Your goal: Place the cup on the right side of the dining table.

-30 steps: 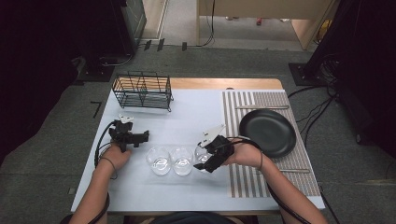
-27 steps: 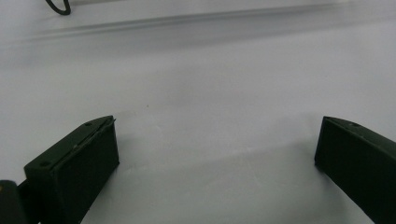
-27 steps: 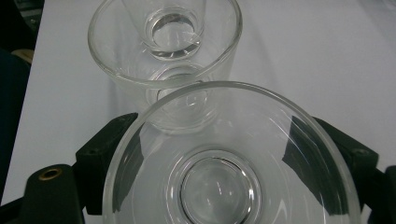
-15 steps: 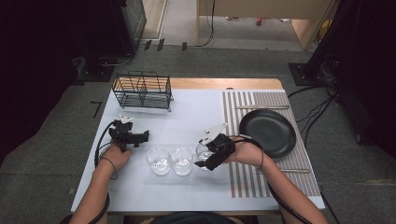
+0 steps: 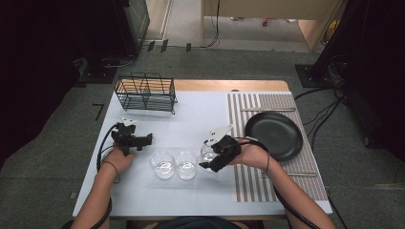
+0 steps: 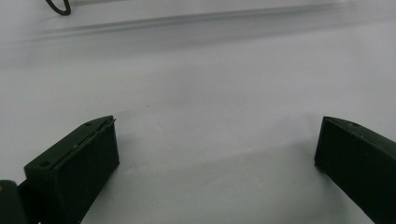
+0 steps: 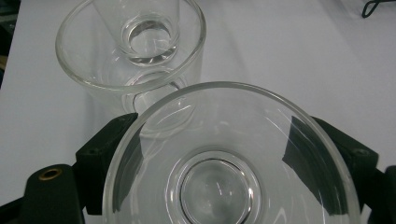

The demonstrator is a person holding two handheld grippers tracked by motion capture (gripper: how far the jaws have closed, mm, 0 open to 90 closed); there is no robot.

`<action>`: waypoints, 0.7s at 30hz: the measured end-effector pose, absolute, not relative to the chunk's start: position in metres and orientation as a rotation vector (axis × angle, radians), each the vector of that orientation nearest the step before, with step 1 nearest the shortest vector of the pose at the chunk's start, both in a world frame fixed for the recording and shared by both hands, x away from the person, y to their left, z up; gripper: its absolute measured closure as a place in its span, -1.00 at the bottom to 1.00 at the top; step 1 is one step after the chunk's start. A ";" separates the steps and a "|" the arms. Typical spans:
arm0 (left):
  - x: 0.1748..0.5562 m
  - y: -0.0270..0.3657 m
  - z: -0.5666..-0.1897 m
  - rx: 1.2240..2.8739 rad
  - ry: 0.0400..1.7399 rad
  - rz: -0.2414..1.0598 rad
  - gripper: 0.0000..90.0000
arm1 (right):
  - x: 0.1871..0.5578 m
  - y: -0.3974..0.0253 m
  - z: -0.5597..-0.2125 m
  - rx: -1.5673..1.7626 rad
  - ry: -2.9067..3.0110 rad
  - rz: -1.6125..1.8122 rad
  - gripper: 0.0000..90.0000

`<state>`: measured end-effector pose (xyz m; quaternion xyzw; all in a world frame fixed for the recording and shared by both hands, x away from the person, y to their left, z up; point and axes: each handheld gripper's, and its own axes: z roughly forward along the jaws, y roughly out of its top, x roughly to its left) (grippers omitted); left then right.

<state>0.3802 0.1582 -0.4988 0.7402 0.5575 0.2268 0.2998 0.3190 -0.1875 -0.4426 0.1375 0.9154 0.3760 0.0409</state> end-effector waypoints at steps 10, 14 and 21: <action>0.380 0.158 -0.499 1.964 1.480 0.603 -1.00 | 0.322 -0.188 -0.442 0.448 2.777 1.154 -0.60; 0.380 0.158 -0.499 1.964 1.479 0.604 -1.00 | 0.324 -0.189 -0.441 0.476 2.766 1.161 -0.60; 0.380 0.158 -0.499 1.963 1.479 0.604 -1.00 | 0.326 -0.188 -0.441 0.511 2.770 1.166 -0.60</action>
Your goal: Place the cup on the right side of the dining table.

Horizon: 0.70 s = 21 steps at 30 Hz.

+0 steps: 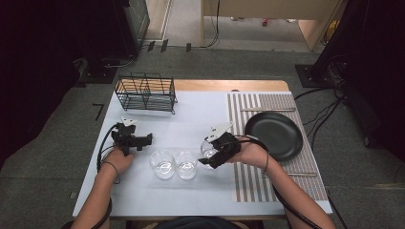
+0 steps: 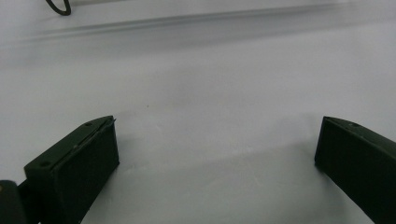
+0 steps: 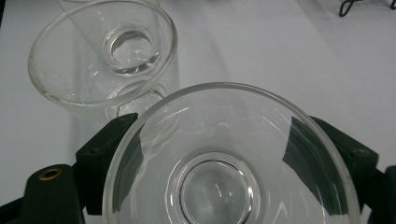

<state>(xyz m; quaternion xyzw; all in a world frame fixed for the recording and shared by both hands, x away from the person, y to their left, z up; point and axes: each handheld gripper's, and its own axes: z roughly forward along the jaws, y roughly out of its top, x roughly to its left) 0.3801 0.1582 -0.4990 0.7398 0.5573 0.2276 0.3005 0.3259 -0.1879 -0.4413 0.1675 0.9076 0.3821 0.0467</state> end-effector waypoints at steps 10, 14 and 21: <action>0.380 0.158 -0.499 1.963 1.479 0.605 -1.00 | 0.329 -0.188 -0.440 0.579 2.753 1.160 -0.60; 0.380 0.158 -0.499 1.963 1.479 0.605 -1.00 | 0.330 -0.187 -0.440 0.591 2.747 1.158 -0.60; 0.380 0.158 -0.499 1.963 1.478 0.605 -1.00 | 0.332 -0.186 -0.439 0.628 2.732 1.151 -0.60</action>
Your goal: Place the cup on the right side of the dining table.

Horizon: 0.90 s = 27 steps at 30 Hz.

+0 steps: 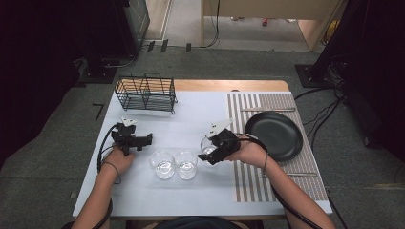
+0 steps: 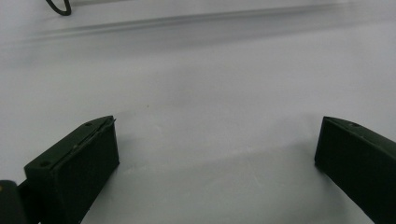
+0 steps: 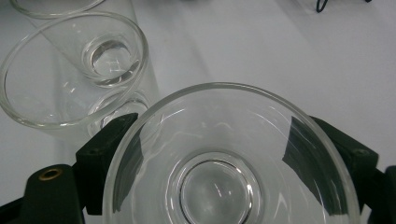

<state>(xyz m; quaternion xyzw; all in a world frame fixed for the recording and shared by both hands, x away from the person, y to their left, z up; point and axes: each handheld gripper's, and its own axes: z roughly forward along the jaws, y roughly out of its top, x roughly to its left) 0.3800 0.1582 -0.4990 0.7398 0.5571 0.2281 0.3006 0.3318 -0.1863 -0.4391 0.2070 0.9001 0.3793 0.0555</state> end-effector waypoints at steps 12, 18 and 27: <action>0.380 0.158 -0.499 1.963 1.479 0.605 -1.00 | 0.335 -0.184 -0.440 0.644 2.724 1.141 -0.60; 0.380 0.158 -0.499 1.963 1.478 0.605 -1.00 | 0.338 -0.184 -0.440 0.661 2.708 1.139 -0.60; 0.380 0.158 -0.499 1.962 1.478 0.606 -1.00 | 0.343 -0.183 -0.441 0.706 2.670 1.131 -0.60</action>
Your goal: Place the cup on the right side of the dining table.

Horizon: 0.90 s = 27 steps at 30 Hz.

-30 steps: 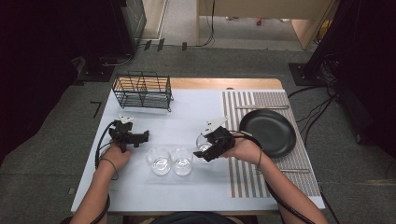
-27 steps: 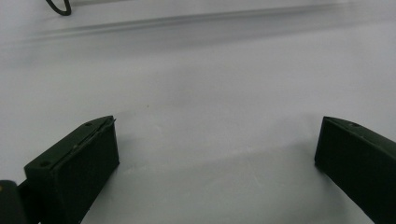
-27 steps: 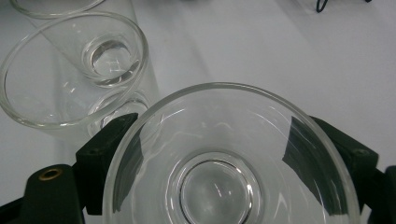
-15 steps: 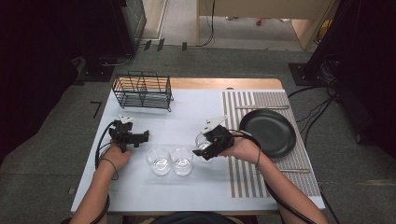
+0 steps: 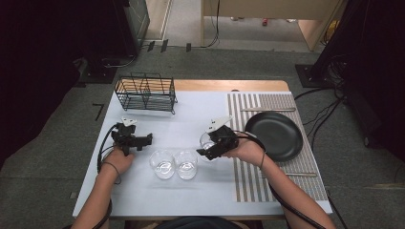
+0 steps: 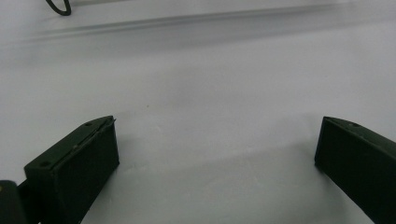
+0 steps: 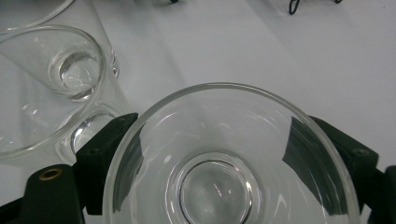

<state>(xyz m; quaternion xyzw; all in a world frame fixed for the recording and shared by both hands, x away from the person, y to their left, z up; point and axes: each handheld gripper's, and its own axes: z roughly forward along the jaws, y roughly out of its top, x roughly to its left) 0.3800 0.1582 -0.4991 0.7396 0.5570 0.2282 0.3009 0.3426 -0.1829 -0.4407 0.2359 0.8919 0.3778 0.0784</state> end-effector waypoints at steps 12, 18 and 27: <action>0.380 0.158 -0.499 1.962 1.478 0.607 -1.00 | 0.346 -0.179 -0.441 0.780 2.611 1.127 -0.60; 0.380 0.158 -0.499 1.961 1.478 0.608 -1.00 | 0.348 -0.178 -0.441 0.827 2.591 1.109 -0.60; 0.380 0.158 -0.499 1.960 1.478 0.609 -1.00 | 0.352 -0.179 -0.440 0.861 2.559 1.113 -0.60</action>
